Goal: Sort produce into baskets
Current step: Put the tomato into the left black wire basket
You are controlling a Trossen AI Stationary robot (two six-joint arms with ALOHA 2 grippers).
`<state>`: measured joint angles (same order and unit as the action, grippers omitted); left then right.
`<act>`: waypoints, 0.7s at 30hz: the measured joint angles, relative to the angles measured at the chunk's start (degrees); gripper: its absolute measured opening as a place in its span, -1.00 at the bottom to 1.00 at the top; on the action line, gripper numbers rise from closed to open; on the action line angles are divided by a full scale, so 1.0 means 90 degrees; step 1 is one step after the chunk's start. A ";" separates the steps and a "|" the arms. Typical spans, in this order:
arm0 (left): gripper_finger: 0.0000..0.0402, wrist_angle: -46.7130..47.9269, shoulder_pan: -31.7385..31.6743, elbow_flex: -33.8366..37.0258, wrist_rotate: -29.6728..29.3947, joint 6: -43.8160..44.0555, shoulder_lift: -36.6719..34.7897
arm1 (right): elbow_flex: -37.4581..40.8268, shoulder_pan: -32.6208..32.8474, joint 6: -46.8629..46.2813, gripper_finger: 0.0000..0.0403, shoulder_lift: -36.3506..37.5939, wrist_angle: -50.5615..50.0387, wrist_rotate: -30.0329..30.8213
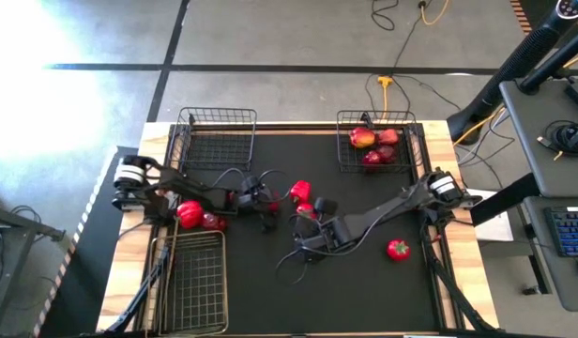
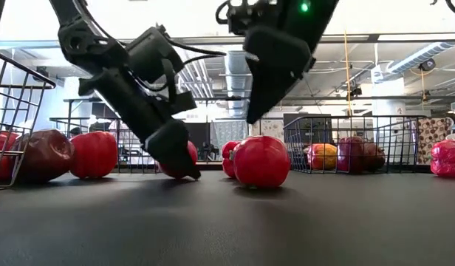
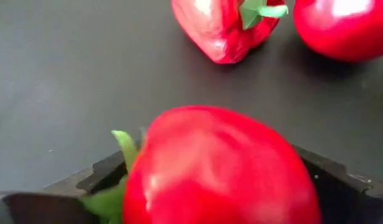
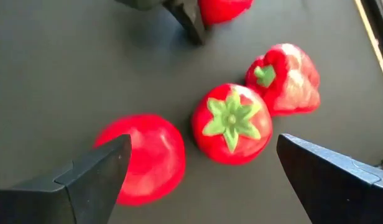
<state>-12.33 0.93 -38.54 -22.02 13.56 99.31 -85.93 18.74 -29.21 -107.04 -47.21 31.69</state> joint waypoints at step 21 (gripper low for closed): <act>0.32 0.3957 -0.0177 -0.0817 -0.0153 0.0369 -0.2102 | 0.0845 -0.0063 0.0832 0.95 0.0002 0.1695 0.1154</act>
<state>23.28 -0.67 -45.89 -23.39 16.88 80.40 -78.33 18.18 -21.73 -107.02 -31.96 42.07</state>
